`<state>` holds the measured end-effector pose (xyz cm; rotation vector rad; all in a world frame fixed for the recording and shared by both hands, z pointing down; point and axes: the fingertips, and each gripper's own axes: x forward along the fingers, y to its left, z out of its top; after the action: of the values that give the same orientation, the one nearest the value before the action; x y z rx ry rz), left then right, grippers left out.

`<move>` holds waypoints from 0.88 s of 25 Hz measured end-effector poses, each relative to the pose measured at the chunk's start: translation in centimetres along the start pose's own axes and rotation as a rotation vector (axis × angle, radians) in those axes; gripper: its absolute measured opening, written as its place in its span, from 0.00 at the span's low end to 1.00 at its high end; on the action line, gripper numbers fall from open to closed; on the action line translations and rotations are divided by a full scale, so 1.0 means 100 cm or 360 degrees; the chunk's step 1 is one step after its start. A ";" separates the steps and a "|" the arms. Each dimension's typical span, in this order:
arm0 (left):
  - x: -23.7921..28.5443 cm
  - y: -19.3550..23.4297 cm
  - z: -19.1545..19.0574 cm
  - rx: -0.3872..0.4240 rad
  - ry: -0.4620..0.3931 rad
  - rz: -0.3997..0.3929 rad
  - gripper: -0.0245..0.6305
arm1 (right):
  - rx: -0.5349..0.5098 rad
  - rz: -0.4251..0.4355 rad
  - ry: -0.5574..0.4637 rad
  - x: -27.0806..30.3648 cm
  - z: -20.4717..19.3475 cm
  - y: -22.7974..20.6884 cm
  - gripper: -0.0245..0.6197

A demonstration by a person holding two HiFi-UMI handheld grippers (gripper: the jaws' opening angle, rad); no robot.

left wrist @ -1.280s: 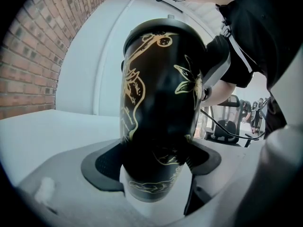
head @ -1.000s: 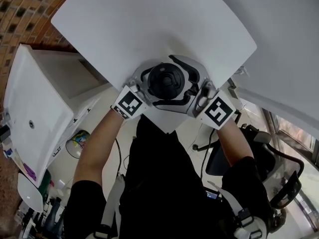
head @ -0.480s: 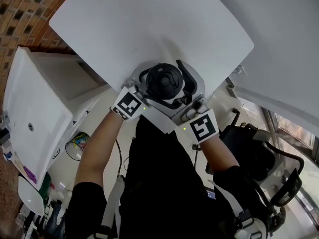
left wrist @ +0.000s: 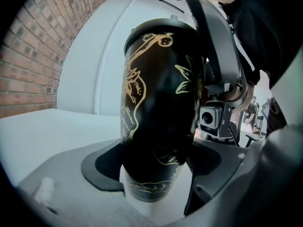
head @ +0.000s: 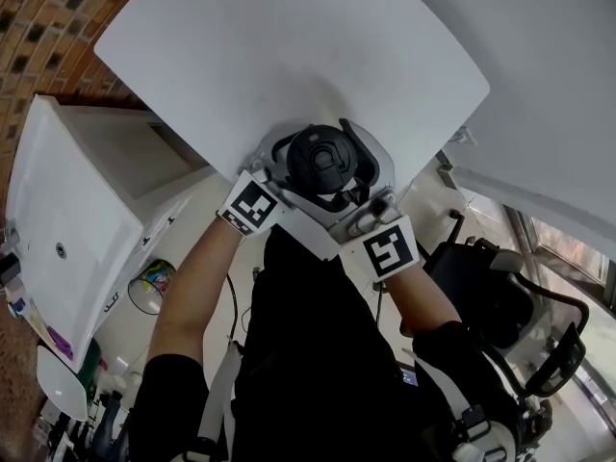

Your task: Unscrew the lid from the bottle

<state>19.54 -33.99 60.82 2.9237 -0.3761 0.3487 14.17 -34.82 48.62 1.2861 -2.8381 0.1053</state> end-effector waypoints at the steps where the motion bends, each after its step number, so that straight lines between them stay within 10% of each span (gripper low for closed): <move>1: 0.000 0.000 0.000 0.0001 0.0000 -0.0001 0.64 | -0.0003 0.0042 0.0003 0.000 0.000 0.001 0.74; 14: -0.001 0.001 -0.002 -0.0008 0.0004 -0.0003 0.64 | -0.0043 0.0844 0.0154 -0.003 -0.006 0.015 0.76; 22: -0.001 -0.001 -0.001 -0.0011 0.0009 -0.0007 0.64 | -0.0063 0.0790 0.0151 -0.001 -0.002 0.019 0.80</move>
<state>19.47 -33.90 60.92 2.9157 -0.3692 0.3541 12.85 -33.50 48.77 0.5289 -2.9847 0.1133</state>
